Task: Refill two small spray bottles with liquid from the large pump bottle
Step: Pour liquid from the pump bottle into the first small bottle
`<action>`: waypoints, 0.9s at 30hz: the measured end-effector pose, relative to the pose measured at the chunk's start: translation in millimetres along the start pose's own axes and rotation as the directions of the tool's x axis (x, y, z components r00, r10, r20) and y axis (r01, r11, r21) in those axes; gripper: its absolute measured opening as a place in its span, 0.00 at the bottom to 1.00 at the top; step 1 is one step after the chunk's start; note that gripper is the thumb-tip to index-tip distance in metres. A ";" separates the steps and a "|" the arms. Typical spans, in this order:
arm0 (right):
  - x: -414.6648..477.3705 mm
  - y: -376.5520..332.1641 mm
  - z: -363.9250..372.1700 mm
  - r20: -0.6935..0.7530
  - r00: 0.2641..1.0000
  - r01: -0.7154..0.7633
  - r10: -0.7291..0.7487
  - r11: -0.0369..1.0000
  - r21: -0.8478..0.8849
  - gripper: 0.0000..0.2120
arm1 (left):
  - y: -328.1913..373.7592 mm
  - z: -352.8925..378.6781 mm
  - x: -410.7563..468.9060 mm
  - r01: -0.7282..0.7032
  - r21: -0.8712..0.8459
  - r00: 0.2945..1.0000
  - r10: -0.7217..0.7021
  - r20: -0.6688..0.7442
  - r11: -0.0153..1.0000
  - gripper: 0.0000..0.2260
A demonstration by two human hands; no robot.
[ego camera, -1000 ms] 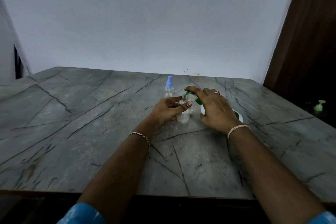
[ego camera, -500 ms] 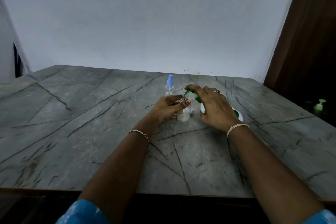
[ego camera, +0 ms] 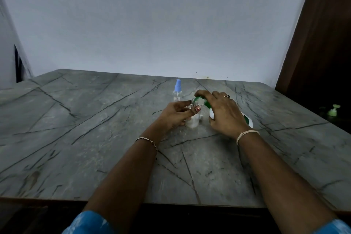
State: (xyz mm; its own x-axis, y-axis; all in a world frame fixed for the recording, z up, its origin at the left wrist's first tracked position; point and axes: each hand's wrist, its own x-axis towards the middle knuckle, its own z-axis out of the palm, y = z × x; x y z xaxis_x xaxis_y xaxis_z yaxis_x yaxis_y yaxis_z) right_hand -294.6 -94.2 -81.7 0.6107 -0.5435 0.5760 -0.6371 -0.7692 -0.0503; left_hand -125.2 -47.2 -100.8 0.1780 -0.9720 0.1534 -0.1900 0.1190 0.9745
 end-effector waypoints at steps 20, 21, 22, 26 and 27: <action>-5.3 0.8 -2.5 -0.012 1.000 0.002 -0.003 0.997 -0.074 0.40 | 1.9 3.5 -2.5 -0.003 -0.032 1.000 0.002 -0.014 0.999 0.29; -5.0 0.6 -2.0 -0.011 1.000 -0.002 0.001 0.998 -0.070 0.39 | 1.3 3.5 -2.8 -0.005 -0.035 1.000 0.005 -0.012 0.999 0.28; -4.3 -0.1 -1.8 -0.011 1.000 -0.006 0.005 0.998 -0.061 0.38 | 0.4 3.0 -2.4 -0.004 -0.040 1.000 0.003 -0.012 0.999 0.26; -0.5 -3.6 1.2 -0.029 0.999 -0.021 0.020 1.000 -0.017 0.34 | -0.7 2.7 -2.8 -0.005 -0.059 1.000 0.005 -0.004 0.998 0.20; 0.3 -3.8 1.5 -0.036 0.999 -0.020 0.020 1.000 -0.013 0.34 | -0.4 2.9 -2.6 -0.009 -0.058 1.000 0.010 0.003 0.998 0.18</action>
State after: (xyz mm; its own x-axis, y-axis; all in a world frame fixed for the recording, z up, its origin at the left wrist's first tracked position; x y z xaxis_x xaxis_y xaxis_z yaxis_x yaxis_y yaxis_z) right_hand -291.2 -91.9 -82.5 0.5807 -0.5460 0.6039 -0.6554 -0.7535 -0.0510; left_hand -128.4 -45.3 -102.0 0.1732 -0.9714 0.1622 -0.1353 0.1397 0.9809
